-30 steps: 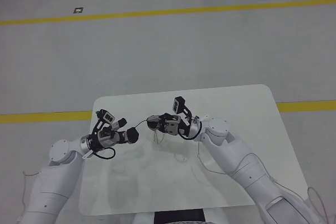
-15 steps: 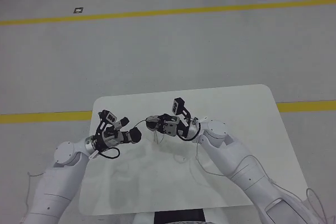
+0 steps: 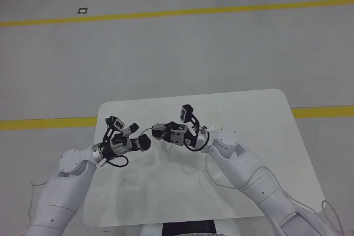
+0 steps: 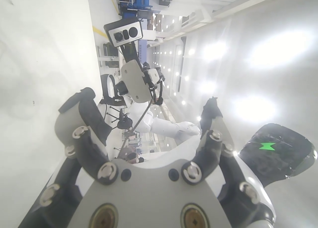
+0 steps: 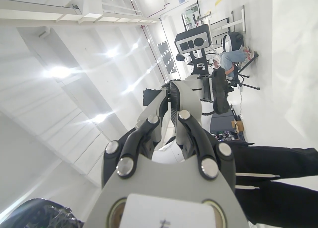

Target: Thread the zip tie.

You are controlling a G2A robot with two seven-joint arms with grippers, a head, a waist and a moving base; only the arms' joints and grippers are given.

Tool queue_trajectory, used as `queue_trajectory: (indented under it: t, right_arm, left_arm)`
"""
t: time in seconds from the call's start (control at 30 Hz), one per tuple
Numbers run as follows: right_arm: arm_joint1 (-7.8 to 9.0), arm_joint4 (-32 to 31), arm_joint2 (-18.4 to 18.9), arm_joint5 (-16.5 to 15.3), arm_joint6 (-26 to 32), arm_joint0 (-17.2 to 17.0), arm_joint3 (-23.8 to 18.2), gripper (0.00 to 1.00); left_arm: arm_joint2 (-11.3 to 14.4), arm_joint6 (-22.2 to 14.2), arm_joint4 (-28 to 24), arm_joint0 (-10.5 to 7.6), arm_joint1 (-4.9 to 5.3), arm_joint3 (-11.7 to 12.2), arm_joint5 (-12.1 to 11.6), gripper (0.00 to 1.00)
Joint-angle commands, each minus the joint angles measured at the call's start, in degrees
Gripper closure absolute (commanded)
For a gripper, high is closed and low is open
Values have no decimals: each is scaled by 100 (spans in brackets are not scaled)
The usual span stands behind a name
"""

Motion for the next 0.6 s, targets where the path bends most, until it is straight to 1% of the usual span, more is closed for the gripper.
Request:
queue_trajectory:
  t: [0.0,0.03,0.1,0.13,0.2,0.23,0.57]
  right_arm:
    - [9,-144,-13,37,-47,12,-12,100]
    - [14,-190,-13,53,-65,10,-29,100]
    - [24,-304,-18,84,-92,14,-57,100]
    - [29,-356,-16,97,-112,14,-73,100]
    - [38,-416,-11,126,-135,-2,-115,100]
    - [41,-426,-7,130,-142,-8,-128,100]
    - [83,-620,46,184,-149,-59,-244,100]
  left_arm:
    - [-8,-2,1,2,4,2,-8,18]
    - [-13,-2,2,6,6,4,-13,40]
    - [-21,10,13,12,9,10,-31,68]
    - [-20,16,18,17,10,9,-39,76]
    - [-11,23,33,29,12,6,-51,95]
    - [-9,27,35,33,13,5,-54,100]
    - [3,44,81,48,27,28,-38,100]
